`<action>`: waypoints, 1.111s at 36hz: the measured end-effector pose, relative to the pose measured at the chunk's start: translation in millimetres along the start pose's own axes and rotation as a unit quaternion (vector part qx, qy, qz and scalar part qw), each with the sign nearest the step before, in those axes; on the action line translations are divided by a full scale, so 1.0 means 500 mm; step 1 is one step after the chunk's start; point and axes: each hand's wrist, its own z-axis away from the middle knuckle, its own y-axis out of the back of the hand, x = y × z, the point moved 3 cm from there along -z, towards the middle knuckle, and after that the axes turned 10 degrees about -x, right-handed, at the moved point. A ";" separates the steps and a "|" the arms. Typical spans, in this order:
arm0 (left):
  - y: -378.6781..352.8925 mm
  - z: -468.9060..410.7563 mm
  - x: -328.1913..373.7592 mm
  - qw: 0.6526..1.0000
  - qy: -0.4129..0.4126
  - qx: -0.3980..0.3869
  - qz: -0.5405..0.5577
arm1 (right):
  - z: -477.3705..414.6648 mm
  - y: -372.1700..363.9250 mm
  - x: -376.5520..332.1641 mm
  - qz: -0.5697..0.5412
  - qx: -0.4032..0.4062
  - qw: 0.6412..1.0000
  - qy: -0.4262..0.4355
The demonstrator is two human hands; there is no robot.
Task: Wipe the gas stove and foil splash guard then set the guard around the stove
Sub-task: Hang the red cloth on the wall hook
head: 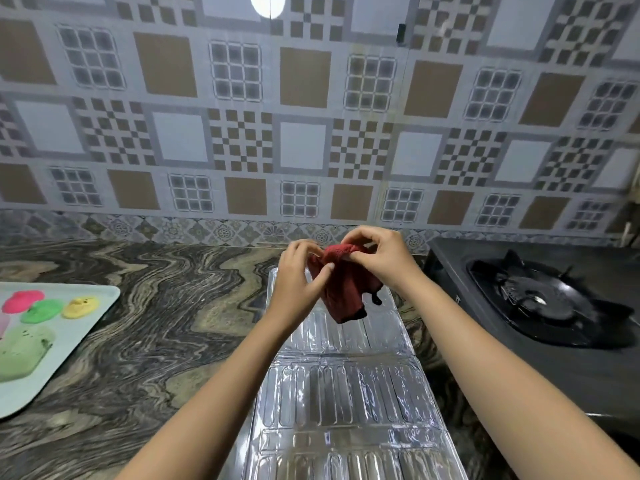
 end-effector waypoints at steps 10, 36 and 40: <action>-0.024 -0.003 -0.005 0.982 0.000 -0.090 0.165 | 0.034 0.052 0.012 0.018 0.003 0.999 -0.034; -0.169 -0.189 0.257 0.993 -0.063 -0.090 -0.035 | 0.068 0.364 0.127 0.046 0.107 0.992 0.041; -0.226 -0.230 0.310 0.989 -0.080 -0.070 -0.105 | 0.062 0.441 0.166 0.034 0.103 0.992 0.065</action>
